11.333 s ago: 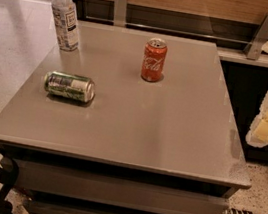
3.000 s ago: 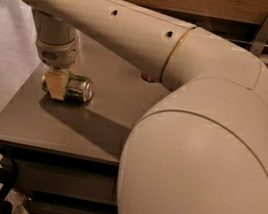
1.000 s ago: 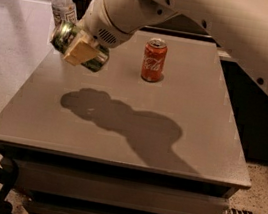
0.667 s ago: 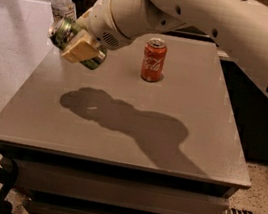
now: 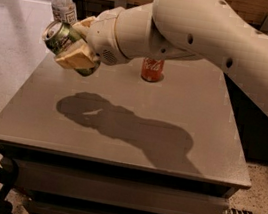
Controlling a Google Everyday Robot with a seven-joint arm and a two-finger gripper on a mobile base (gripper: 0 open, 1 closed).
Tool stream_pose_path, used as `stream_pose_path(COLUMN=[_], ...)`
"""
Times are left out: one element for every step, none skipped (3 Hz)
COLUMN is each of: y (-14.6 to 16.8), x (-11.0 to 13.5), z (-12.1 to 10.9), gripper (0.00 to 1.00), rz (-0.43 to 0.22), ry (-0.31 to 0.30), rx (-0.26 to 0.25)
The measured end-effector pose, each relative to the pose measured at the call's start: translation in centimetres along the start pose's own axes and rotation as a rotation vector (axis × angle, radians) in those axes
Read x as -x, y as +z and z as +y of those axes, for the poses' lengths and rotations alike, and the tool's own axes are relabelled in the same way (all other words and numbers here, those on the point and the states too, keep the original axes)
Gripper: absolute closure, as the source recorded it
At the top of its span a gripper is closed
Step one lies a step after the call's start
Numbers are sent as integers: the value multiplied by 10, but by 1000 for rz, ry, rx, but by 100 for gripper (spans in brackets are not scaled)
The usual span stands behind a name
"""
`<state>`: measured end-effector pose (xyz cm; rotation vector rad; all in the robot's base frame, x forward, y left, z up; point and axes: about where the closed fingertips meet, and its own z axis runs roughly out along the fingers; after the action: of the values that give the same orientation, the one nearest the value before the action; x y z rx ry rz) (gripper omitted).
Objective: Place green can upright
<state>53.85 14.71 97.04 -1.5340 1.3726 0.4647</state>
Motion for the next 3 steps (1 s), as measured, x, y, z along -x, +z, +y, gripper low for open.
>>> stream_pose_path(y=[-2,0,13], x=[3,2,-19], z=[1,3,6], gripper=[100,100,100], rz=[-14,-34,-137], ry=[0,8,78], rx=[-8,-10,-46])
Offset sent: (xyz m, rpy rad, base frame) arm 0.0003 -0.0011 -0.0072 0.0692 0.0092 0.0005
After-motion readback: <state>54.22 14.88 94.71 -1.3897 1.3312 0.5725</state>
